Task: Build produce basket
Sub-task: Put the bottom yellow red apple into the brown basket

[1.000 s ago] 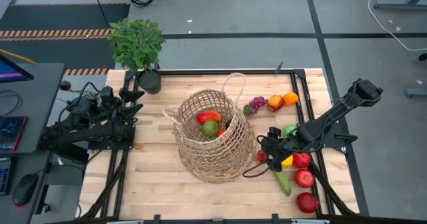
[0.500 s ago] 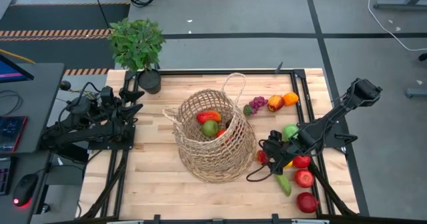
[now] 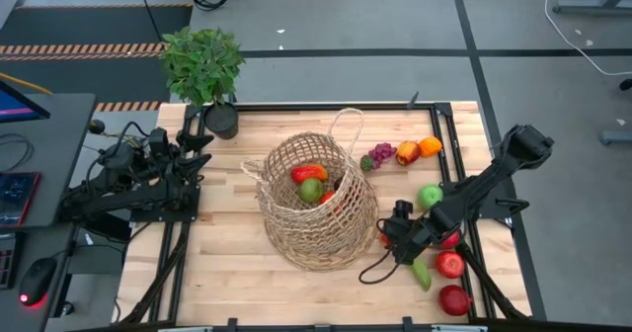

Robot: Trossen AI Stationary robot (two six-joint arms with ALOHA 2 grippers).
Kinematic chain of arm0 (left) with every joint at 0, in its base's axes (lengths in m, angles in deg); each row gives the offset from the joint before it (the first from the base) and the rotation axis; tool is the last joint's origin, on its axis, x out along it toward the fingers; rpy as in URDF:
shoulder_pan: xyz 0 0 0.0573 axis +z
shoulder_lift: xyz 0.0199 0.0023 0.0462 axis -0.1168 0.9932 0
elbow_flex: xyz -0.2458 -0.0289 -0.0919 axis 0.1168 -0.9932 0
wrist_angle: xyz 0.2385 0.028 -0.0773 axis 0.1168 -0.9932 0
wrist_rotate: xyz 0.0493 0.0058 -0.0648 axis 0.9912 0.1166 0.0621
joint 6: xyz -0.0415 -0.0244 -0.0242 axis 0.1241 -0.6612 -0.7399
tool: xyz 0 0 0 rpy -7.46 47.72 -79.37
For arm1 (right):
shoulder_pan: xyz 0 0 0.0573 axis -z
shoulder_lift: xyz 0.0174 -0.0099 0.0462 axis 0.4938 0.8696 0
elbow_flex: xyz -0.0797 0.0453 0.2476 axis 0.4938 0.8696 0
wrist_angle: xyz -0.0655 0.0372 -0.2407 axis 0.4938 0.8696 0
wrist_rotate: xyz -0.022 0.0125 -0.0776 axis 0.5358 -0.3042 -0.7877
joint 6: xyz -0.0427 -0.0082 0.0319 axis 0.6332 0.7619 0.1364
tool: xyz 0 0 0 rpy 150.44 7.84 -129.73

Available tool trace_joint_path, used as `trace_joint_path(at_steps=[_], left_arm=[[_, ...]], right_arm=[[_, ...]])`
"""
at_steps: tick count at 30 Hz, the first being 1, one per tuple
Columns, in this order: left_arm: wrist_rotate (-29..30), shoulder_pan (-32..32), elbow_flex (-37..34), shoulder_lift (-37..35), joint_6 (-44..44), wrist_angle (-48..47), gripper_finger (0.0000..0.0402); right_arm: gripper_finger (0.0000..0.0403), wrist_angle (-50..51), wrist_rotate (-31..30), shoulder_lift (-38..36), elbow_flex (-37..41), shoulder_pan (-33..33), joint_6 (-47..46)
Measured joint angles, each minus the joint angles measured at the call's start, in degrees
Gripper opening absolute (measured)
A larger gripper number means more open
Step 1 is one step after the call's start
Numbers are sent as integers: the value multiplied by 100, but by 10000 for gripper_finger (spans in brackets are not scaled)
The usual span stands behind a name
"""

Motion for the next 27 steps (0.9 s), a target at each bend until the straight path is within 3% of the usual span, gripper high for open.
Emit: trace_joint_path(at_steps=[5,14,21,27], left_arm=[[0,2,0,-1,2,-3,390],[0,2,0,1,0,-1,390],[0,0,0,0,1,-2,390],[1,0,0,1,0,-3,390]], right_arm=[[354,-105,23,265,0,0,-52],[286,-463,324,215,0,1,-57],[298,-637,598,-311,-273,0,10],[295,-1598,649,-1069,-821,0,906]])
